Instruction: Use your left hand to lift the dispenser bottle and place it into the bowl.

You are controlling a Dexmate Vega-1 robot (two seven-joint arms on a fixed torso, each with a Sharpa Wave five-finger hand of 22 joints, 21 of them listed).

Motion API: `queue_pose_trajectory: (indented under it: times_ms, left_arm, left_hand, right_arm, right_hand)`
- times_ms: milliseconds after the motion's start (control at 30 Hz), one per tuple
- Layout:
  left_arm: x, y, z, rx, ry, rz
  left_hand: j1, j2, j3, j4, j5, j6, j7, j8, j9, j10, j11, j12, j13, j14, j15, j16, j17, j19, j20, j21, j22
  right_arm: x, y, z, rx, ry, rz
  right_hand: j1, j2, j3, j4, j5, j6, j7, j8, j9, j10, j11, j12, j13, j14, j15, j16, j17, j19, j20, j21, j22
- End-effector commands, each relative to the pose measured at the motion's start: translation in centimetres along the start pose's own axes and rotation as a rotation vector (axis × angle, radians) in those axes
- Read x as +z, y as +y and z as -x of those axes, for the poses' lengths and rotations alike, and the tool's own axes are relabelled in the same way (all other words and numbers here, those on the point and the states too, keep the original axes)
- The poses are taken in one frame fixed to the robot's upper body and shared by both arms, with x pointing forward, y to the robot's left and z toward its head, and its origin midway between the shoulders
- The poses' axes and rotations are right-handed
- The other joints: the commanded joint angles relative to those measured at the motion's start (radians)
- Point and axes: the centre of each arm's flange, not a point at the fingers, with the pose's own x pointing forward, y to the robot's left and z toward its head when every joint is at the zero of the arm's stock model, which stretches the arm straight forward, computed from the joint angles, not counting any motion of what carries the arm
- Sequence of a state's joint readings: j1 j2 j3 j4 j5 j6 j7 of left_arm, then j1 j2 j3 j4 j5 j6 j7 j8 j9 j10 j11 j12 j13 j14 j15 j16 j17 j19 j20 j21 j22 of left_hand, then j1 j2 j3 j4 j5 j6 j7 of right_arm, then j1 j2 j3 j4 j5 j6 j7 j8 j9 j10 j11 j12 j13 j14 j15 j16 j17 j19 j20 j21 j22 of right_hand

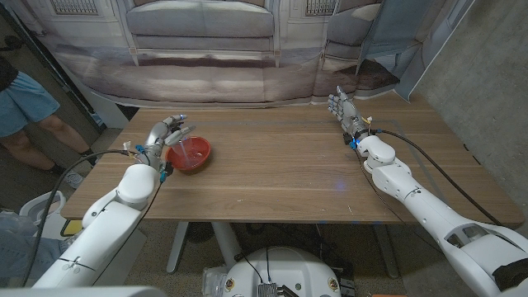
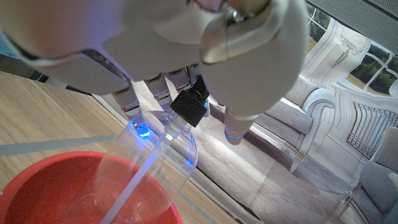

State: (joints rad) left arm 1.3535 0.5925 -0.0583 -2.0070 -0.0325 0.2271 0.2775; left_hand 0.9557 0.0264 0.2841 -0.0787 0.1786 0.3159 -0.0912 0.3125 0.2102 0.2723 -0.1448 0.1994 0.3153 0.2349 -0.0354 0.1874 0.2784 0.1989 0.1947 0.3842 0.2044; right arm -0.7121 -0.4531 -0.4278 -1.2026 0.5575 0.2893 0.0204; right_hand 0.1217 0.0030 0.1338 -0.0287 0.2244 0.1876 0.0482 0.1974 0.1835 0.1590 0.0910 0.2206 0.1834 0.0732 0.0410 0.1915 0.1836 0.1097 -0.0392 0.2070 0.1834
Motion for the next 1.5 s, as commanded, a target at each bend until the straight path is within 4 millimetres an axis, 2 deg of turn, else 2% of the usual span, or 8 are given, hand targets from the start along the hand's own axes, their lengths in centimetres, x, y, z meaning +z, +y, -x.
queue_pose_trajectory:
  times_ms: [33, 900, 1233, 1500]
  left_arm:
    - [1.4, 0.3, -0.2, -0.007, -0.018, -0.024]
    - [5.7, 3.1, -0.1, 0.020, -0.076, -0.099]
    - [6.7, 4.4, 0.3, 0.048, -0.107, -0.108]
    - [6.9, 4.7, 0.6, 0.045, -0.120, -0.106]
  left_hand:
    - [-0.011, 0.003, -0.006, 0.001, 0.007, -0.005, -0.001, -0.004, 0.002, -0.005, 0.001, -0.002, 0.002, -0.011, 0.005, -0.005, 0.000, -0.010, -0.002, -0.004, 0.001]
    - [-0.024, 0.006, -0.008, 0.007, 0.008, 0.007, 0.004, -0.009, 0.000, 0.000, 0.001, 0.007, -0.006, -0.003, 0.004, 0.008, -0.010, -0.006, -0.002, -0.005, -0.001]
    - [-0.026, 0.008, -0.008, 0.007, 0.008, 0.013, 0.007, -0.010, -0.001, -0.001, 0.000, 0.008, -0.008, 0.001, 0.004, 0.011, -0.014, -0.002, -0.001, -0.005, -0.001]
    - [-0.027, 0.008, -0.007, 0.007, 0.009, 0.017, 0.005, -0.011, -0.001, 0.004, 0.001, 0.011, -0.010, 0.003, 0.004, 0.012, -0.016, 0.002, 0.001, -0.004, -0.001]
  right_arm:
    - [0.0, -0.5, 0.1, -0.009, -0.008, -0.007]
    - [-0.2, -1.0, -0.2, -0.014, -0.010, -0.009]
    - [0.0, -0.5, 0.0, -0.007, -0.007, 0.000]
    - [-0.2, -0.3, 0.3, -0.017, -0.001, -0.009]
  right_hand:
    - [0.003, 0.008, 0.001, -0.001, -0.006, 0.007, -0.005, -0.002, 0.003, 0.006, 0.001, -0.003, 0.004, 0.008, -0.001, -0.001, 0.005, 0.006, 0.002, -0.002, 0.004]
    - [0.003, 0.009, 0.000, -0.002, -0.006, 0.006, -0.005, -0.002, 0.003, 0.006, 0.002, -0.004, 0.004, 0.008, -0.001, -0.001, 0.005, 0.005, 0.002, -0.002, 0.004]
    - [0.003, 0.009, -0.001, -0.003, -0.006, 0.006, -0.004, -0.002, 0.003, 0.007, 0.001, -0.004, 0.004, 0.008, -0.001, -0.001, 0.005, 0.005, 0.002, -0.002, 0.004]
    - [0.003, 0.010, -0.001, -0.003, -0.006, 0.005, -0.005, -0.002, 0.003, 0.007, 0.001, -0.004, 0.004, 0.009, 0.000, -0.001, 0.005, 0.005, 0.003, -0.002, 0.004]
